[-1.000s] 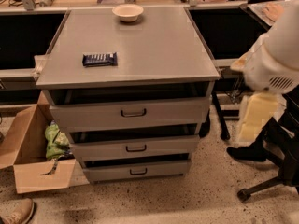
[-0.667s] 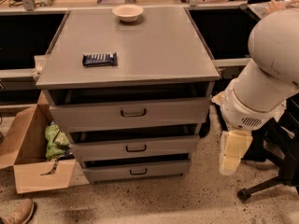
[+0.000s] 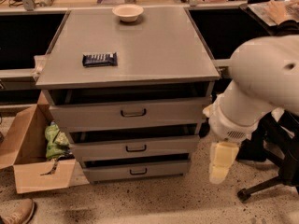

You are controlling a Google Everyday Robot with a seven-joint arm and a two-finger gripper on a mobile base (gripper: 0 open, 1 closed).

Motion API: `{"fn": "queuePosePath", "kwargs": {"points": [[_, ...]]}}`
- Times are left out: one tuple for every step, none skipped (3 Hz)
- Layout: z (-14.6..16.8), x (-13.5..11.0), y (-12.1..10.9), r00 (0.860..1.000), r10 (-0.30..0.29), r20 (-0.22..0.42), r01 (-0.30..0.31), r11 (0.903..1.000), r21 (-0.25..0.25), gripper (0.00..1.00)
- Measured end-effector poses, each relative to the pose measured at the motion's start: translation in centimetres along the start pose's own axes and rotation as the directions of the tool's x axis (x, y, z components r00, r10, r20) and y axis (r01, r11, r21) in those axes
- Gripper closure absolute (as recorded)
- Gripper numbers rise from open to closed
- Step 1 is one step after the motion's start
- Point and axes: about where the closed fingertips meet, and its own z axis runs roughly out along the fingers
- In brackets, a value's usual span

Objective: Open middle drawer

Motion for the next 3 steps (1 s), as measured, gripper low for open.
{"fn": "queuePosePath", "kwargs": {"points": [[6.9,-2.1,0.9,0.997,-0.069,-0.027,0.068,0.9974,-0.023,0.0],[17.9,-7.6,-0.4,0.984,-0.176,0.025,0.177,0.9816,-0.072,0.0],[17.9,-7.6,-0.4,0.984,-0.176,0.024,0.177,0.9816,-0.072,0.0]]}}
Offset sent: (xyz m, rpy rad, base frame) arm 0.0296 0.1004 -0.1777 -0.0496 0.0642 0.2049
